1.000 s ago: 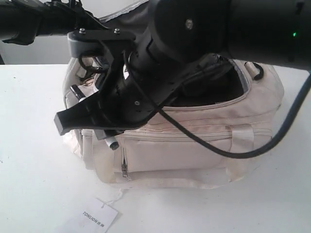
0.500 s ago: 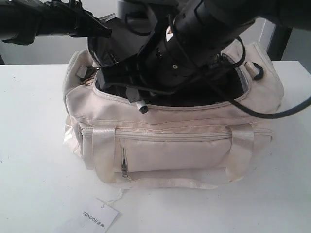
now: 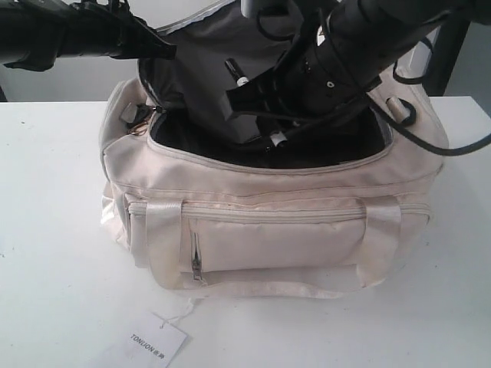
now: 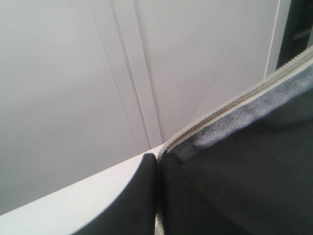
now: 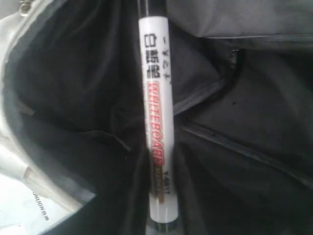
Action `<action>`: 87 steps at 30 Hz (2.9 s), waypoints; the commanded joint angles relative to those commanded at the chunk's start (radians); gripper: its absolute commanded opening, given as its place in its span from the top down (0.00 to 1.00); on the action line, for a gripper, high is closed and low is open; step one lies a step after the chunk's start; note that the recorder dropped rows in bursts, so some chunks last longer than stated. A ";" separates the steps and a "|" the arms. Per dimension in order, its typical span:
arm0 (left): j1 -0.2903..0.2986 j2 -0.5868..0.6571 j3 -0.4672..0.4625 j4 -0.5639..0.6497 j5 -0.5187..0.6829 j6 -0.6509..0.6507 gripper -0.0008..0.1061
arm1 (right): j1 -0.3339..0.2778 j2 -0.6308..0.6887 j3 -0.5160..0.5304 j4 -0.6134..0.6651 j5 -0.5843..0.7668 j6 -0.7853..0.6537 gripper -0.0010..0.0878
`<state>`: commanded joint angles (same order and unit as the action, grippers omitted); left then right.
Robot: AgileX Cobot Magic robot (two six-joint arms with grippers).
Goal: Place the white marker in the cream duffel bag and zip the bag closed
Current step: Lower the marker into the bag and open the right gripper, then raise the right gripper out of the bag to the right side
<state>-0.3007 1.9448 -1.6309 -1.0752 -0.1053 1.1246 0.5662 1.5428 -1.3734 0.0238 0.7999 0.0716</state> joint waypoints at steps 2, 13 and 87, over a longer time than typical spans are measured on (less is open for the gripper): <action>0.000 0.000 0.000 0.000 0.000 0.000 0.99 | -0.013 0.008 0.000 -0.024 -0.008 0.002 0.99; 0.000 0.000 0.000 0.000 0.000 0.000 0.99 | -0.048 0.099 0.000 -0.133 -0.065 0.004 0.99; 0.000 0.000 0.000 0.000 0.000 0.000 0.99 | -0.498 0.053 -0.242 0.308 0.353 -0.199 0.99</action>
<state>-0.3007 1.9448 -1.6309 -1.0752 -0.1053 1.1246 0.0685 1.5959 -1.6151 0.3319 1.1532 -0.1277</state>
